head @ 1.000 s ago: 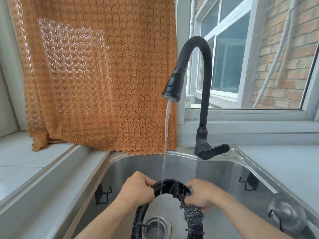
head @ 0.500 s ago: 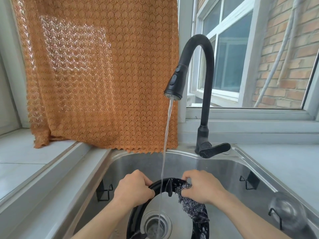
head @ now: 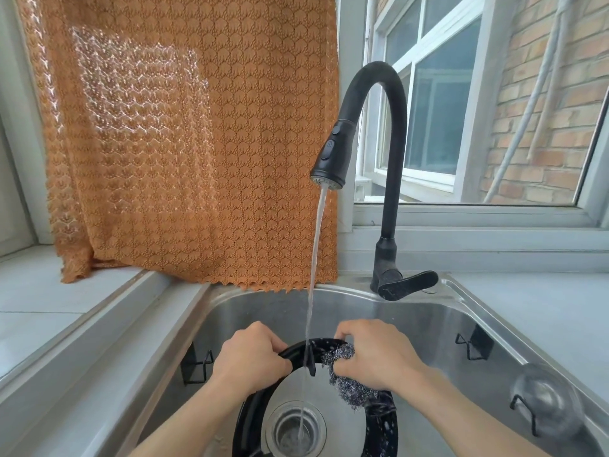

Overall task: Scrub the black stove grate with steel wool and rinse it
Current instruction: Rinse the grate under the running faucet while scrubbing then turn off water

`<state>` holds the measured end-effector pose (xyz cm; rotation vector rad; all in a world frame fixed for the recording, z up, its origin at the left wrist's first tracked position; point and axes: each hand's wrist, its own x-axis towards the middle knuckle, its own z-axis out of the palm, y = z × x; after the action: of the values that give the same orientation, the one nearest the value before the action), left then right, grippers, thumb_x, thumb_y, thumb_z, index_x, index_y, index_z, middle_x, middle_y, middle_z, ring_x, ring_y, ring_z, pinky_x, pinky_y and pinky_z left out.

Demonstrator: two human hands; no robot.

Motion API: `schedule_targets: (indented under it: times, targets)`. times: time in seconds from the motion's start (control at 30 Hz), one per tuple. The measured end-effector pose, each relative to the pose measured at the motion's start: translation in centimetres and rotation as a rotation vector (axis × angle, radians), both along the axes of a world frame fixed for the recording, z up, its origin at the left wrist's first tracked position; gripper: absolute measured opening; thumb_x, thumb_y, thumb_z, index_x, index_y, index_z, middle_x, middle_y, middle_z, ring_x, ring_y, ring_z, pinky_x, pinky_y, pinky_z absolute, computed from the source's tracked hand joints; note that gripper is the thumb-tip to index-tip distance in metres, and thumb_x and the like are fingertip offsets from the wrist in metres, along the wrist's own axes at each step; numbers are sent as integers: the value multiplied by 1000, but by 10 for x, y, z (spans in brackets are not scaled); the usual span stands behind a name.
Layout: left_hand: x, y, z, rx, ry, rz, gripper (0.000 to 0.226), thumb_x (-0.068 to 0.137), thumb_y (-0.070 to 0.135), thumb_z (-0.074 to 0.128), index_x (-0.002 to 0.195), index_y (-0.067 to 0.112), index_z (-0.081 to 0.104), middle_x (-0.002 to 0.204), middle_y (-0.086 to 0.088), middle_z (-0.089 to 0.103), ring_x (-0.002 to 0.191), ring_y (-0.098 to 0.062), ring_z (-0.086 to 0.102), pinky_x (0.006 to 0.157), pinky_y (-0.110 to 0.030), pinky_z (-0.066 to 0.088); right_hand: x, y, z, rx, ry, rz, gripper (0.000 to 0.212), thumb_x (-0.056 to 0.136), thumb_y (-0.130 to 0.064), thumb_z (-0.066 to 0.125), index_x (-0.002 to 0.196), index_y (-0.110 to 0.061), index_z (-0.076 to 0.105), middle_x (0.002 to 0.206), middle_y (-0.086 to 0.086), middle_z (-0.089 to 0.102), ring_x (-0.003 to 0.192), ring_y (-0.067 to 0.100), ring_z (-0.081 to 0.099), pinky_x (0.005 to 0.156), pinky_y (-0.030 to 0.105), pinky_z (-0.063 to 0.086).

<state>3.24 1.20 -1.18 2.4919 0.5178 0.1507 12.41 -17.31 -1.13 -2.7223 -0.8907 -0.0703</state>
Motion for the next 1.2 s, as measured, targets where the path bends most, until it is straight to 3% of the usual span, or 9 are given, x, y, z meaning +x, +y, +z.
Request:
schedule_targets:
  times: [0.1,0.23,0.43,0.67,0.8,1.03,1.2]
  targets:
    - [-1,2,1,9,10,0,21,77,22,68,81,37,83,54,9,58,56,-15,49,53,-22,43,-4,2,1,14,-28,23,31,81,-42,67,112,-36,64,86,-12,60,88,16,59,70,31,45]
    - [-2,3,2,6,11,-19,25,77,22,69,86,40,83,59,8,65,57,-13,53,52,-21,42,-8,5,2,18,-58,39,35,82,-43,67,116,-36,63,95,-11,63,96,17,60,72,32,44]
    - [-3,-2,4,-1,-58,-65,24,82,23,69,93,40,83,46,12,52,55,-12,49,48,-18,37,-7,3,2,9,-47,14,34,80,-43,66,113,-36,63,101,-11,66,98,18,63,73,31,45]
    - [-4,-4,4,-37,-92,-141,32,85,18,66,96,44,81,56,12,66,53,-12,45,49,-15,38,-7,1,5,-15,-33,-11,32,80,-46,68,110,-37,62,89,-12,58,88,18,57,70,31,43]
    - [-3,-5,5,-48,-117,-162,34,85,18,65,96,47,80,44,13,52,50,-11,36,49,-14,34,-6,1,5,-22,-25,-27,31,79,-46,69,107,-37,62,85,-12,59,87,18,57,68,31,42]
    - [-1,-4,3,-64,-125,-184,31,85,20,67,93,46,81,43,12,53,56,-15,37,54,-19,38,-8,0,7,-18,-14,-28,29,77,-47,69,104,-37,62,79,-12,57,85,16,59,67,30,44]
    - [1,-3,1,-35,-135,-189,28,86,22,67,98,44,81,40,14,49,48,-10,40,51,-15,35,-11,1,9,6,-14,-21,32,76,-47,70,106,-38,64,74,-14,55,83,16,58,68,29,43]
